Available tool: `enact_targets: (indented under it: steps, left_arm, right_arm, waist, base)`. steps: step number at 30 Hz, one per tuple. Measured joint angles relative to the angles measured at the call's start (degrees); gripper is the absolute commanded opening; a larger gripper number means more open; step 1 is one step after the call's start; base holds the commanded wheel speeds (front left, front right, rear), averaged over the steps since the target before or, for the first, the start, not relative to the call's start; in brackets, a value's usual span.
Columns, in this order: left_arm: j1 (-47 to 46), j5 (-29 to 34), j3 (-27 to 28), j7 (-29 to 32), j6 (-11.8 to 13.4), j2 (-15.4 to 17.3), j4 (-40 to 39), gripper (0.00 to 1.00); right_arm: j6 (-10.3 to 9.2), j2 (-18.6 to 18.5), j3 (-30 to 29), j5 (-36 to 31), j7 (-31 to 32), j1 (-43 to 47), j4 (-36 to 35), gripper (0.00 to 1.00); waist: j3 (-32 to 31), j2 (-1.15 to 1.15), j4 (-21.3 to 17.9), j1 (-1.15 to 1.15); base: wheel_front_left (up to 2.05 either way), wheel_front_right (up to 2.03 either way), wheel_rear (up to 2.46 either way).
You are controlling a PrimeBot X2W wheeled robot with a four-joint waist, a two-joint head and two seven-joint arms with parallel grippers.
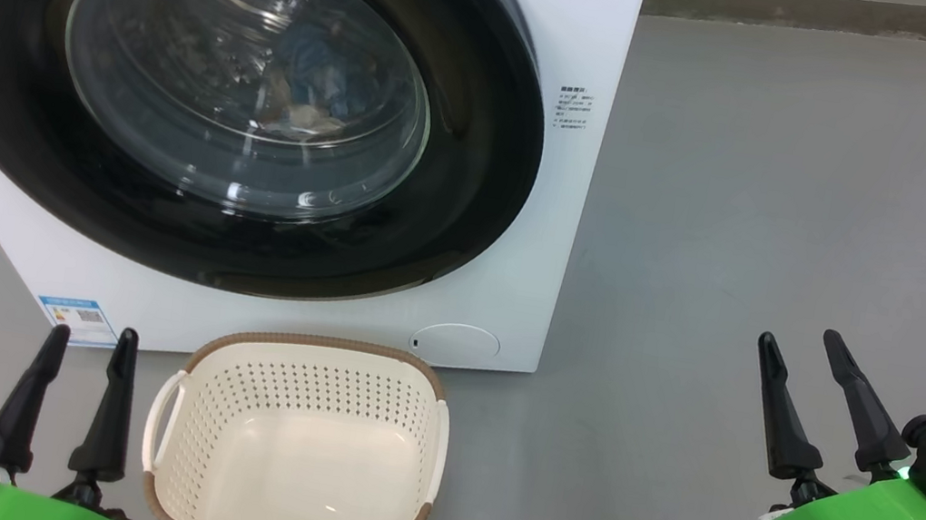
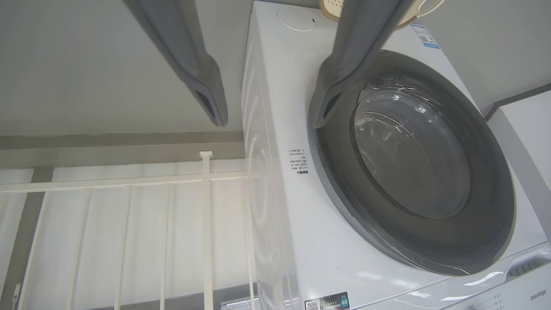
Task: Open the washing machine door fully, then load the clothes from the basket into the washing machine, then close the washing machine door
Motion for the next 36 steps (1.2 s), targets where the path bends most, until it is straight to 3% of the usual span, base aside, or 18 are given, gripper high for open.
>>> enact_targets:
  steps: [36]
  left_arm:
    - [0.00, 0.00, 0.46, 0.00, 0.00, -0.02, 0.16, 1.00]
  right_arm:
    - [0.00, 0.26, 0.40, 0.00, 0.00, 0.00, 0.19, 1.00]
  waist:
    - [-0.02, 0.00, -0.22, 0.00]
  base:
    - [0.00, 0.00, 0.00]
